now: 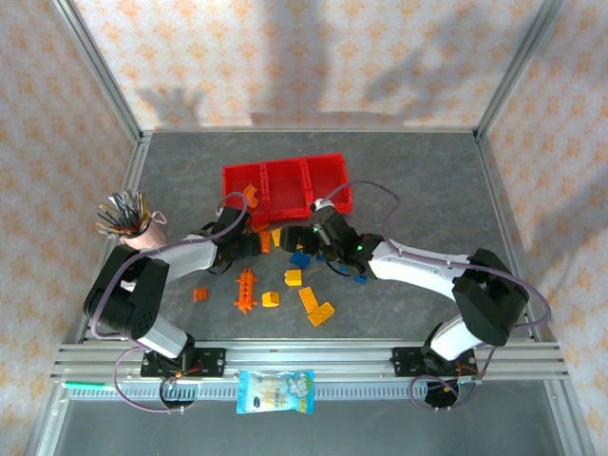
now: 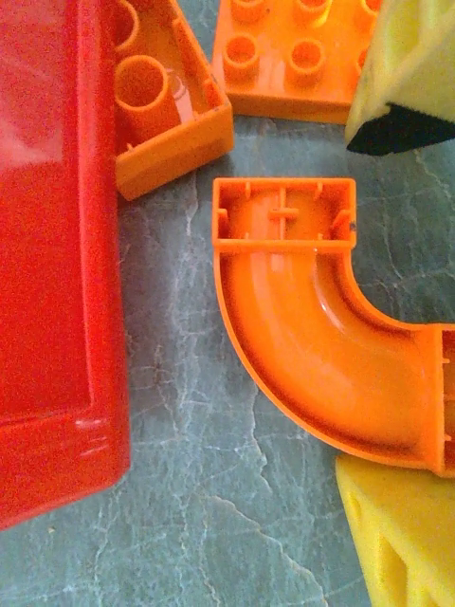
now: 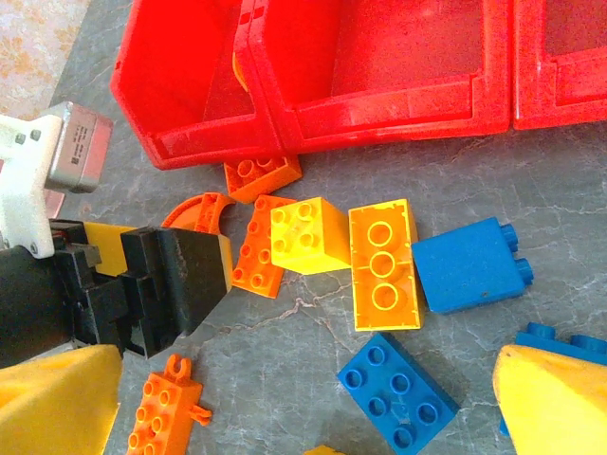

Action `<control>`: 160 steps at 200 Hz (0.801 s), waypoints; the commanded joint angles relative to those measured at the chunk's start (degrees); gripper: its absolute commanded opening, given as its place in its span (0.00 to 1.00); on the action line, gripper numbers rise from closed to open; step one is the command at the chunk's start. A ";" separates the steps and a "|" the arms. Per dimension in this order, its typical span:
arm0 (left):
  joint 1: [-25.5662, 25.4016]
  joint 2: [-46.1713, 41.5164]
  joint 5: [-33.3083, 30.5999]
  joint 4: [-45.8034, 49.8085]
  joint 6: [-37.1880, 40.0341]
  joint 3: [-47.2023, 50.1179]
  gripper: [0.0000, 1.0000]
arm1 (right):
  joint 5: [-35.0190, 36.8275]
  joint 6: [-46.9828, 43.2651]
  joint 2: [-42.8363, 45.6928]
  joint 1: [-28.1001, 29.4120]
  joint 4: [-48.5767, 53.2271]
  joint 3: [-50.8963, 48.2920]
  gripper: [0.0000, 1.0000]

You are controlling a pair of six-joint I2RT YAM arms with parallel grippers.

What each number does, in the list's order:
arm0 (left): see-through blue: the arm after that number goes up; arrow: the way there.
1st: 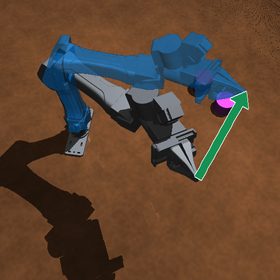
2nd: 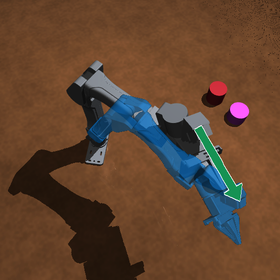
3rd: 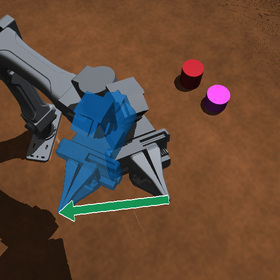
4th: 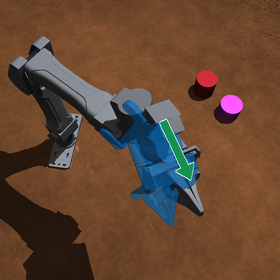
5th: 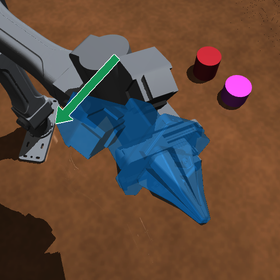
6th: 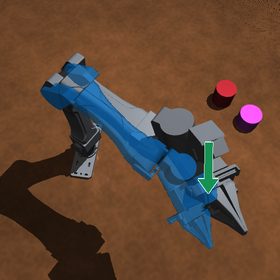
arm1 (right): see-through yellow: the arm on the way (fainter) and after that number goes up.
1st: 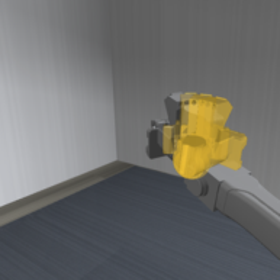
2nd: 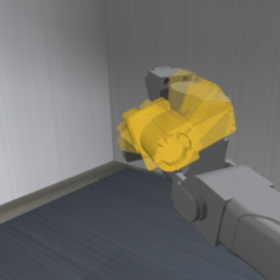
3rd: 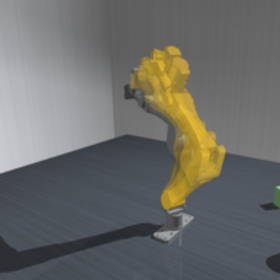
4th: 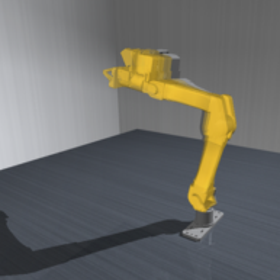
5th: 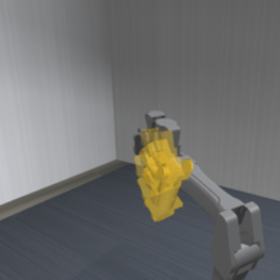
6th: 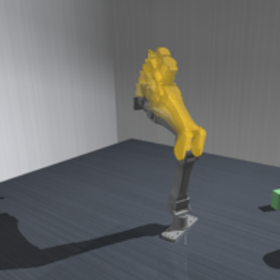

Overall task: Sort the legos into containers by color
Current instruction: Pick up the lego from the middle-left of the table.

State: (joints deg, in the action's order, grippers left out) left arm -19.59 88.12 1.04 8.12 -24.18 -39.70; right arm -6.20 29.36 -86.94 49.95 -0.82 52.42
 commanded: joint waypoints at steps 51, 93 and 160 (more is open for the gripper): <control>-0.53 0.65 -1.76 3.90 -0.82 -0.24 0.54 | 0.77 -0.55 0.19 0.21 0.82 1.65 1.00; -0.53 0.59 -1.38 5.47 -0.54 -0.32 0.38 | 1.09 -0.60 0.27 0.14 0.82 1.37 1.00; -0.60 -5.64 0.26 6.03 -4.57 3.05 0.28 | 1.80 -1.61 1.32 0.14 1.76 1.98 1.00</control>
State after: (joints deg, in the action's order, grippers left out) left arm -19.79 86.00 -0.01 11.00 -25.96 -38.65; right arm -6.15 29.06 -86.94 49.95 -0.75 52.45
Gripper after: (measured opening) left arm 0.313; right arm 0.996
